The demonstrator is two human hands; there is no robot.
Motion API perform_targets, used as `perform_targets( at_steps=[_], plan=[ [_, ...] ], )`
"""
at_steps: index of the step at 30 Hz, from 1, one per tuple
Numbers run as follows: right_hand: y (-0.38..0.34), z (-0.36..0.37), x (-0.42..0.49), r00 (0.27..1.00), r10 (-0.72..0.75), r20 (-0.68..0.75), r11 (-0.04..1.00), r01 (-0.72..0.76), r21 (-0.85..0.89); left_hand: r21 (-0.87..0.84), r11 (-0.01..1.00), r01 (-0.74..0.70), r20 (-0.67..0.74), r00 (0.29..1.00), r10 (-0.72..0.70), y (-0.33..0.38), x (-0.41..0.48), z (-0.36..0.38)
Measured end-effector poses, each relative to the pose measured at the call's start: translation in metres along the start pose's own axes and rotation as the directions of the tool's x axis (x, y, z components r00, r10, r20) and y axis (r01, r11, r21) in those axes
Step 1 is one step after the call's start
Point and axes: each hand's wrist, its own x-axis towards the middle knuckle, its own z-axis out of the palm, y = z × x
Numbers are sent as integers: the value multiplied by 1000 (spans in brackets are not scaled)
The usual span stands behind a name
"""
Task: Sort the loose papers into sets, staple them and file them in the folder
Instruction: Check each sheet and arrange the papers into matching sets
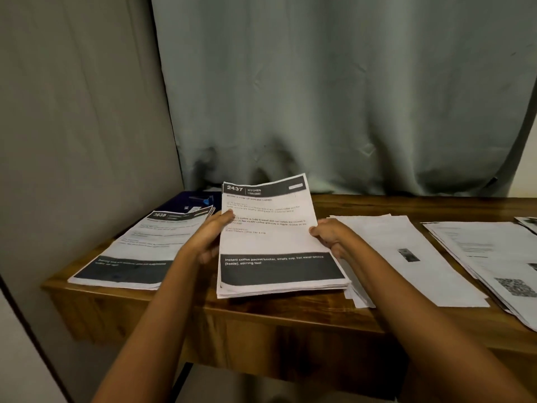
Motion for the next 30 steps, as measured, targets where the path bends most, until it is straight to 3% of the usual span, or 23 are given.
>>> perform_targets(
  at_steps=[6,10,20,24,27,30],
  plan=[
    [29,9,2,989,59,134,997,-66,46,-428,900,83,-25,994,-104,-16,6,-4],
    [34,12,3,983,36,183,996,-51,79,-575,815,-69,-51,997,49,-16,14,-4],
    [30,10,2,962,41,270,992,-8,-124,-706,688,-168,-22,976,216,-21,29,-6],
    [29,10,6,955,77,288,980,-20,-196,-738,664,-124,15,980,200,-21,29,-6],
    [23,8,5,951,73,302,977,-7,-214,-717,692,-79,43,987,158,-23,31,-9],
    [16,8,15,974,-28,225,970,81,-230,-643,766,-18,57,996,71,-25,36,-10]
  ],
)
